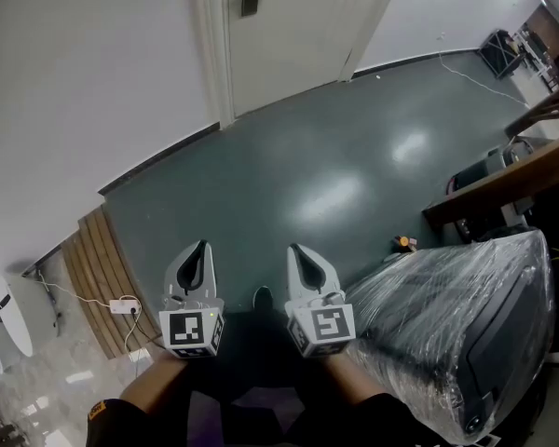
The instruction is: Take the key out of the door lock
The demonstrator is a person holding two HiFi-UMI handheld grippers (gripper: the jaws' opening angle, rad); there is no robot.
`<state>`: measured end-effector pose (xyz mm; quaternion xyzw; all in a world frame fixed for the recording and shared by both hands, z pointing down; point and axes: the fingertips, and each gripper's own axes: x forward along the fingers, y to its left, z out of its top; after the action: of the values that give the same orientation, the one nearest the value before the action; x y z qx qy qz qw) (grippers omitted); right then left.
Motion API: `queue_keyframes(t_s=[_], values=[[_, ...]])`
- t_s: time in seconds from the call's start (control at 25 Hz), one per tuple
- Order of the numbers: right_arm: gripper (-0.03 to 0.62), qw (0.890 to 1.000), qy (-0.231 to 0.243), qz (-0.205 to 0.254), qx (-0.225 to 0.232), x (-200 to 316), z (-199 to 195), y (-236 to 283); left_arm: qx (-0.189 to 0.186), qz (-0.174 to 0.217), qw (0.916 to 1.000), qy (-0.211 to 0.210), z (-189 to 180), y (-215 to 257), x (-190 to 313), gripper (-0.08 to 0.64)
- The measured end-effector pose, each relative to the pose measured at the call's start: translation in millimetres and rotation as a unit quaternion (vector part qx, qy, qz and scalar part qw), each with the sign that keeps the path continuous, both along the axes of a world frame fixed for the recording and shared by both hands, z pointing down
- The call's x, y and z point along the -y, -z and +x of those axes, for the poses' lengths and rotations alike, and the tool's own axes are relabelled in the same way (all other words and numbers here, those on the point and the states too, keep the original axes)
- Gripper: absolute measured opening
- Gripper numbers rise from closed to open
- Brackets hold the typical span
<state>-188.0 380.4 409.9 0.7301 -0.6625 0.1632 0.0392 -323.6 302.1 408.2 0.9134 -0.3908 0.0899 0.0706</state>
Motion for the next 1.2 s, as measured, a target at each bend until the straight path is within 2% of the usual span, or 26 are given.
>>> queue_keyframes(t_s=[0.44, 0.72, 1.0, 1.12, 1.2], values=[[-0.008, 1.0, -0.018, 0.011, -0.001, -2.9, 48.5, 1.9, 0.003, 0.001, 1.0, -0.005, 44.9, -1.1, -0.8, 0.018], [-0.008, 0.999, -0.036, 0.01, 0.006, 10.0, 70.4, -2.0, 0.002, -0.005, 0.9998, -0.02, 72.8, -0.7, 19.9, 0.018], [-0.008, 0.997, -0.071, 0.0, 0.001, 36.9, 110.6, -12.0, -0.003, -0.014, 0.998, -0.062, 125.8, -6.0, 59.9, 0.018], [-0.008, 0.996, -0.084, -0.019, 0.01, 66.4, 123.1, -15.8, -0.002, -0.021, 0.9968, -0.076, 143.7, -11.8, 89.7, 0.018], [-0.008, 0.997, -0.078, -0.017, 0.008, 90.9, 128.9, -18.8, 0.0, -0.03, 0.9963, -0.081, 153.2, -18.2, 113.1, 0.018]])
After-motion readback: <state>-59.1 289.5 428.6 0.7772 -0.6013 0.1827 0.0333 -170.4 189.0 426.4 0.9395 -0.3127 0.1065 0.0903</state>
